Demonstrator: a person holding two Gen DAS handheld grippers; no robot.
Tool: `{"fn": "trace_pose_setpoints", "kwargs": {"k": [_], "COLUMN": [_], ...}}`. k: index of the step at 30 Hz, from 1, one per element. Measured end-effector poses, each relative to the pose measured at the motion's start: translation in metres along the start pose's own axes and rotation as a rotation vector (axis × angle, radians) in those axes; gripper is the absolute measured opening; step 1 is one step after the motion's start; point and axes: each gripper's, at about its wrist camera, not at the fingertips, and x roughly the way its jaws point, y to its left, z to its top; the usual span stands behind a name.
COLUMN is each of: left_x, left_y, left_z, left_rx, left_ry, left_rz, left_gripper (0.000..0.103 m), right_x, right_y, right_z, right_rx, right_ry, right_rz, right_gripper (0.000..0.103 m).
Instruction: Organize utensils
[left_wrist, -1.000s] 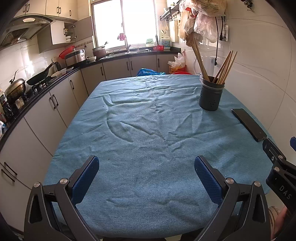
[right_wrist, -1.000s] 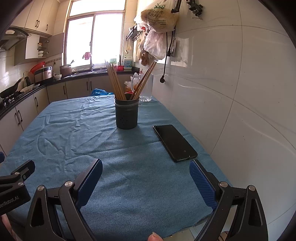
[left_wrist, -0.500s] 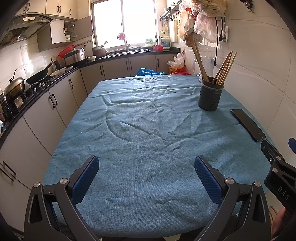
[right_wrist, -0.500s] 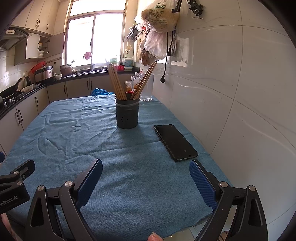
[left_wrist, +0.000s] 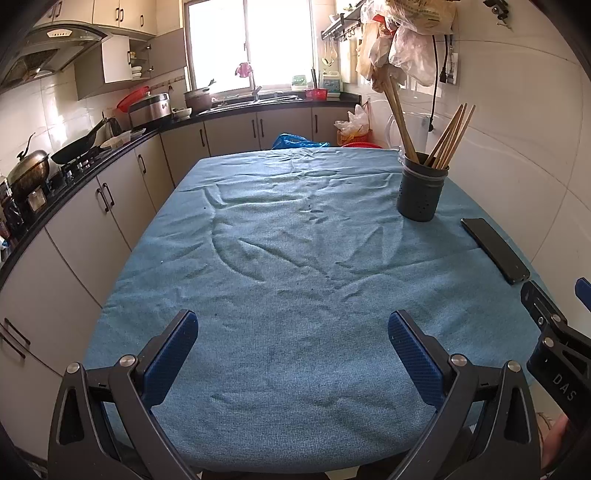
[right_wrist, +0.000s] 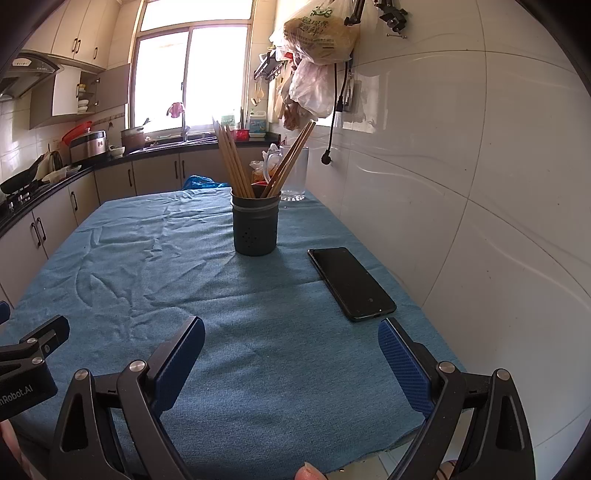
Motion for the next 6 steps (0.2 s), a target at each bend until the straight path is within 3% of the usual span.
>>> {"fn": "trace_pose_setpoints", "kwargs": {"k": [6], "left_x": [0.008], "left_y": [0.026], "left_z": [0.01], "left_rx": [-0.076], "left_ry": [0.023], "left_rz": [0.052], "left_gripper": [0.102], "right_x": [0.007], "right_y": [-0.001], "right_z": [0.002], "right_rx": [0.0], "right_ry": [0.015], "right_rz": [0.032], "right_gripper": [0.098]}}
